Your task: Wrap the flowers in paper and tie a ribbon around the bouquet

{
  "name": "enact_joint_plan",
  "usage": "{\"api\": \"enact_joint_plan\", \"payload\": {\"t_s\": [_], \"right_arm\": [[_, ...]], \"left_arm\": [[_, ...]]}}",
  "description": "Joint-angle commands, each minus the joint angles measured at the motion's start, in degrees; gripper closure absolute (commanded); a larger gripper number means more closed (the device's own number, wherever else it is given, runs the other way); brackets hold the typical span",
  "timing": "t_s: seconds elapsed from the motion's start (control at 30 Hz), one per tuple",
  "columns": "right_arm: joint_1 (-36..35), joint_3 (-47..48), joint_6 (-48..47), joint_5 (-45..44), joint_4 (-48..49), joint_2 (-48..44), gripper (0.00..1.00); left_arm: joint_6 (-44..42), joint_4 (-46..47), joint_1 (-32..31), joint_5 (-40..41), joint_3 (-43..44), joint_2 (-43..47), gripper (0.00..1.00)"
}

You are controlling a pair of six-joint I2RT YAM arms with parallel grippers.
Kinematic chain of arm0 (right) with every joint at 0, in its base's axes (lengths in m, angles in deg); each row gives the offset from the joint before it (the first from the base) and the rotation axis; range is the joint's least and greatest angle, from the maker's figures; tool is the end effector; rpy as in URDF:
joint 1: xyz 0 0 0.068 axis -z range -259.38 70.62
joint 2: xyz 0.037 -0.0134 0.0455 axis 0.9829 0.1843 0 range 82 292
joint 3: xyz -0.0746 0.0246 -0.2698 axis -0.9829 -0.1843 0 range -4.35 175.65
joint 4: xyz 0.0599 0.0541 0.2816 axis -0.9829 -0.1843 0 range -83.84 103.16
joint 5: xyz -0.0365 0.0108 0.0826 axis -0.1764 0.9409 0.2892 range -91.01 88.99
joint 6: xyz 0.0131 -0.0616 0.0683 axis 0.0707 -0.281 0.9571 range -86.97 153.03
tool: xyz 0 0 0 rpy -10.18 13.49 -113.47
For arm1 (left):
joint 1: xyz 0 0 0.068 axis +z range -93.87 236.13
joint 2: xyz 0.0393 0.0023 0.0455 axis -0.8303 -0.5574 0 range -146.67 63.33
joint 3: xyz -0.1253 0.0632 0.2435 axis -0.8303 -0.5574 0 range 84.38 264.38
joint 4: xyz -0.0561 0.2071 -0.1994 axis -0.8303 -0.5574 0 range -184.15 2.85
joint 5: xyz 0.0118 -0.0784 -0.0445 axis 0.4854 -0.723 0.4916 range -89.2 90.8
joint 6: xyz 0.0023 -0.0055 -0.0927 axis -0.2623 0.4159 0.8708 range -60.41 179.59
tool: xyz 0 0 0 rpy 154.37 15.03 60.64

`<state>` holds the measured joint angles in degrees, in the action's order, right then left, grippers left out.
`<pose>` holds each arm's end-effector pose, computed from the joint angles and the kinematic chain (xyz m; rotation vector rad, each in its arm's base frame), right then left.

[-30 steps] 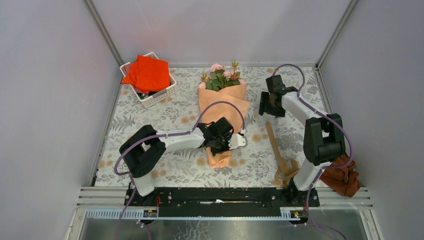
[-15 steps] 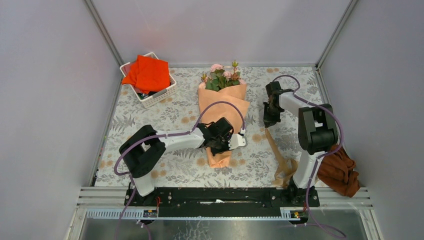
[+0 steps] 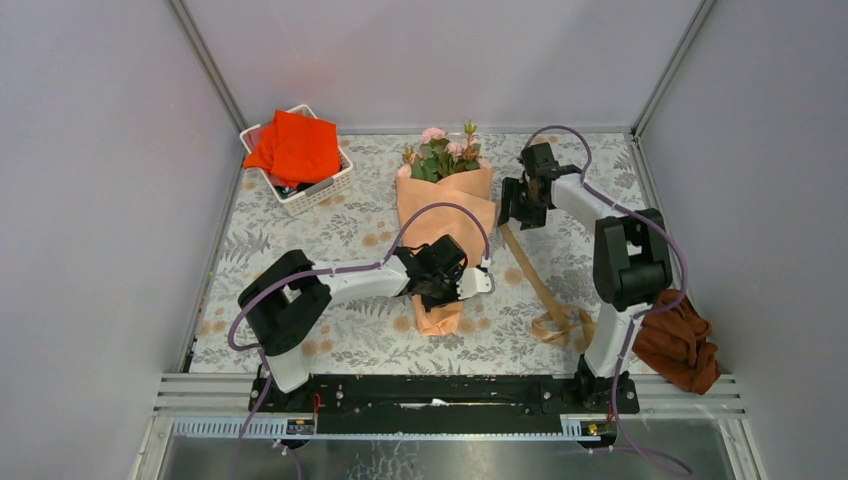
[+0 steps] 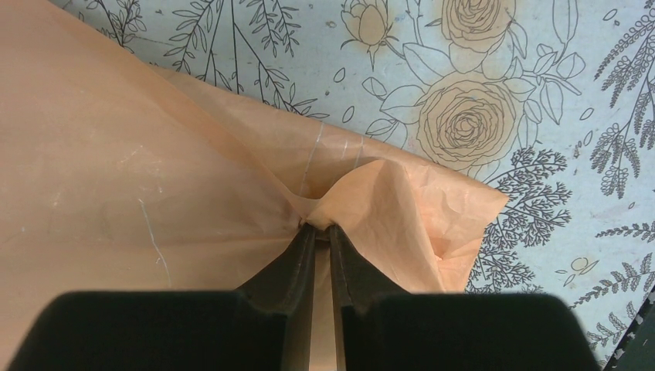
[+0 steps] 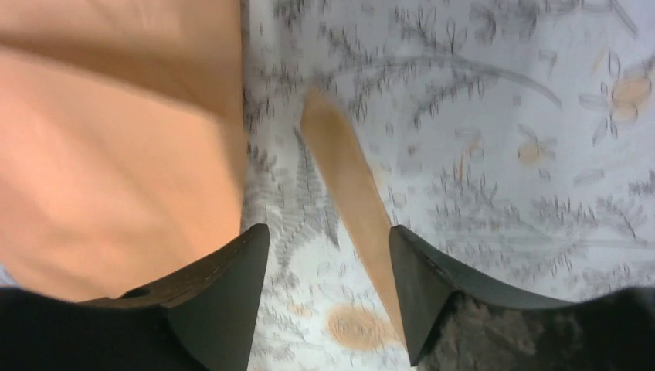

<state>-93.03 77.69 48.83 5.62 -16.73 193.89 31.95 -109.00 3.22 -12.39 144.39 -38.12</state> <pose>0.4563 0.1209 0.1441 0.0081 2.6409 0.3294 0.2215 -0.3244 0.1026 1.8036 2.0141 -0.4452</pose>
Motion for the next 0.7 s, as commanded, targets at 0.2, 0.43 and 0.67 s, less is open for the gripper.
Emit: {"api": "enact_joint_plan", "payload": {"t_s": [0.2, 0.43, 0.67], "right_arm": [[-6.9, -21.1, 15.2, 17.8, 23.6, -13.9, 0.09], [-7.8, -20.5, 18.9, 17.6, 28.4, -3.7, 0.09], [-8.9, -21.9, 23.8, 25.8, 38.7, 1.9, 0.37]], "left_arm": [[-0.2, 0.1, -0.6, -0.1, -1.7, -3.3, 0.81], [-0.5, -0.2, -0.7, 0.2, -1.7, -3.0, 0.81], [-1.2, -0.3, -0.7, 1.3, -1.7, -3.1, 0.81]]}}
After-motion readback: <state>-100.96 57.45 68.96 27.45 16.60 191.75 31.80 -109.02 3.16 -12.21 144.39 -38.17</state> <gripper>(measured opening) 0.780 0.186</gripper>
